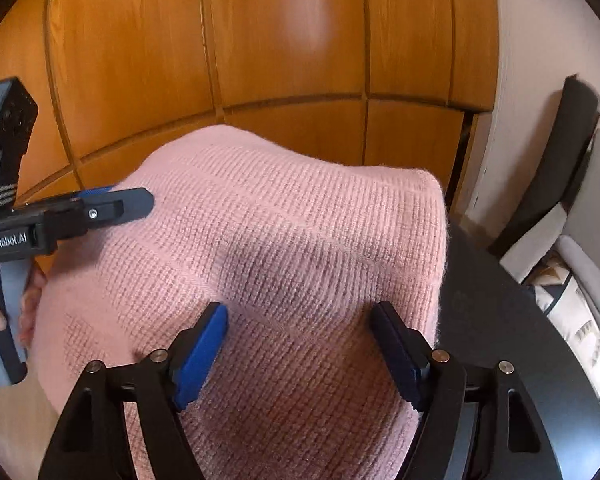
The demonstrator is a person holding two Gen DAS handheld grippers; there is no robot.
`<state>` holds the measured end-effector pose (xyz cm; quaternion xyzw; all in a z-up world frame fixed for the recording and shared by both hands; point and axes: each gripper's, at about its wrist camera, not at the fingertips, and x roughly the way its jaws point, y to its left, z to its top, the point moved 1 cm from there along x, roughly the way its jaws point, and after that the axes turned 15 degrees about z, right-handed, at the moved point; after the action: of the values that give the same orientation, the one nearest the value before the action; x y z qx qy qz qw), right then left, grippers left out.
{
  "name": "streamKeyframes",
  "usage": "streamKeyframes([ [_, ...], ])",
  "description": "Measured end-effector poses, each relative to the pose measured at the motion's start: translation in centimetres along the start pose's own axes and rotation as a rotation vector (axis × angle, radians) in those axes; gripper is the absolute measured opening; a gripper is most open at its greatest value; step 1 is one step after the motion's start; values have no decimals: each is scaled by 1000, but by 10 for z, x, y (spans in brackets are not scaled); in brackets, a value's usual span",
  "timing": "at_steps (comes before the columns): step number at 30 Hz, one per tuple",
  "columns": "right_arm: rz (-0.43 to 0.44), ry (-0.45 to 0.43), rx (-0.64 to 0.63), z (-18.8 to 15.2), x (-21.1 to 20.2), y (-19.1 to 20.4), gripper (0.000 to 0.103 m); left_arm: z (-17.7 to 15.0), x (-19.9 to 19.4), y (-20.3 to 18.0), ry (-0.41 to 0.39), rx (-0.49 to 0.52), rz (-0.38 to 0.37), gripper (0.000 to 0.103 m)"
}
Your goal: Fold clothes
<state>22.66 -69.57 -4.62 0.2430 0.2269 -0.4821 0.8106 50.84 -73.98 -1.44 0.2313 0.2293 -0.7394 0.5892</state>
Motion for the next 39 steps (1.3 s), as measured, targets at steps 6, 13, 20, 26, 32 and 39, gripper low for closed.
streamKeyframes([
  [6, -21, -4, 2, -10, -7, -1, 75, -7, -13, -17, -95, 10, 35, 81],
  [13, -65, -39, 19, 12, -46, 11, 77, 29, -42, -22, -104, -80, 37, 85],
  [20, -237, -156, -10, 20, -96, 57, 103, 1, -106, -28, -127, -100, 269, 85],
  [26, -296, -118, 27, 9, -115, 97, 103, -39, -155, -39, -162, -99, 370, 85],
  [32, -389, -152, 104, -3, -136, 120, 103, -53, -175, -50, -170, 7, 432, 63],
  [39, -482, -132, 89, -15, -141, 137, 103, -52, -182, -40, -152, -38, 508, 51],
])
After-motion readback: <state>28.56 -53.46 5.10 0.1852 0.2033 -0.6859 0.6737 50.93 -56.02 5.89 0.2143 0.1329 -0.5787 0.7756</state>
